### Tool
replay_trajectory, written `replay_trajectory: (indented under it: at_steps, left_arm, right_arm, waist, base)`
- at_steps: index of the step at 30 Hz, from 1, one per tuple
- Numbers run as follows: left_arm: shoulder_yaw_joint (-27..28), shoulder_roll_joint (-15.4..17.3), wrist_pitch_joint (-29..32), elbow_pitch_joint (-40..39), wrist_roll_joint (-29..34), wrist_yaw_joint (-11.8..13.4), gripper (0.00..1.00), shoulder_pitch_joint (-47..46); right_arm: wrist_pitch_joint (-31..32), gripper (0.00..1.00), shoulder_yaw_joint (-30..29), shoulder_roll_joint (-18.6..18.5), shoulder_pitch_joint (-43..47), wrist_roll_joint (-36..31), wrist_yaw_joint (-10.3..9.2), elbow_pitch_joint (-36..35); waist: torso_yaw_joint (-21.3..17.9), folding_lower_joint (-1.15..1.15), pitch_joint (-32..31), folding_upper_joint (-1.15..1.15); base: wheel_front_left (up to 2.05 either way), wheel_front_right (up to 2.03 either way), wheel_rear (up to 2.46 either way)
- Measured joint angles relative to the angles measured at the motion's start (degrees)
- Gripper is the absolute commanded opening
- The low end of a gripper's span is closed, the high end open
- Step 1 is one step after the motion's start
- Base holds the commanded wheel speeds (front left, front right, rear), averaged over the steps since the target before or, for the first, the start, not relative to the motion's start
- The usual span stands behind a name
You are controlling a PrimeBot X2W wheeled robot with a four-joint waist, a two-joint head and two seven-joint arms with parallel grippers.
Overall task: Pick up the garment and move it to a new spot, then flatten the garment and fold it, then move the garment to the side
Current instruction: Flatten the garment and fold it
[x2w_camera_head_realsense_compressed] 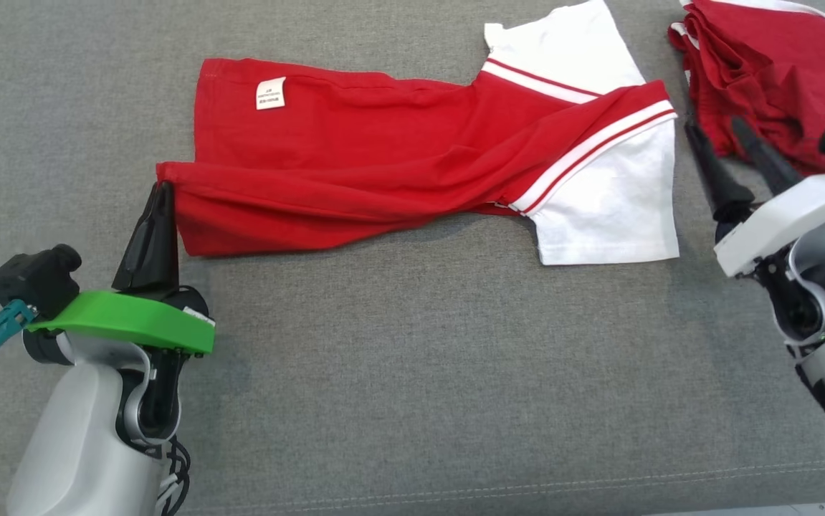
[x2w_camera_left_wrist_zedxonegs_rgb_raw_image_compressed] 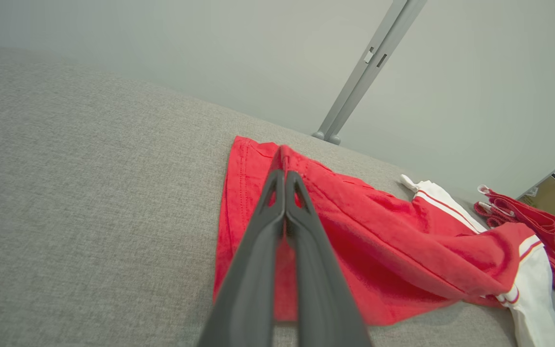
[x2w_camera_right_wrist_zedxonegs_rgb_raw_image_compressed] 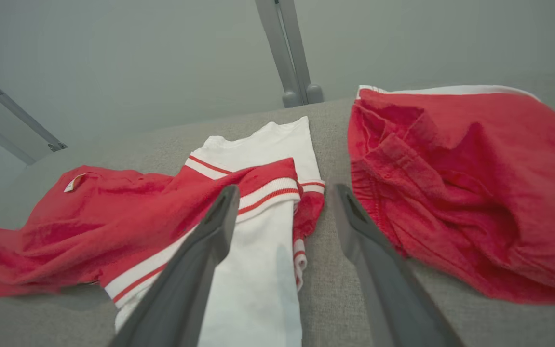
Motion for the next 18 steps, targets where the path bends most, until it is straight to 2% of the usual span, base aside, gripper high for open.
replay_trajectory:
  at_steps: [10, 14, 18]
  left_arm:
    - [1.83, 0.44, -0.52, -0.92, 0.2, 0.51, 0.0, 3.13]
    - [1.42, 0.04, -0.69, -1.29, 0.22, 0.51, 0.0, 3.26]
    - [0.13, -0.37, -0.69, -1.65, 0.56, 0.49, 0.0, 3.26]
  right_arm:
    - [-6.53, 1.0, 3.3, 5.54, 11.19, 1.02, 0.48, -0.78]
    - [-7.89, 1.0, 4.04, 5.72, 12.1, 0.9, 0.49, -0.29]
    - [-8.25, 1.0, 4.1, 5.12, 12.2, 0.73, 0.49, 0.19]
  waist:
    - [-4.78, 0.0, -0.73, 0.0]
    - [-6.11, 0.0, -0.96, 0.0]
    - [-5.87, 0.0, -0.76, 0.0]
  base:
    - [0.0, 0.0, 0.0]
    - [0.0, 0.0, 0.0]
    - [0.0, 0.0, 0.0]
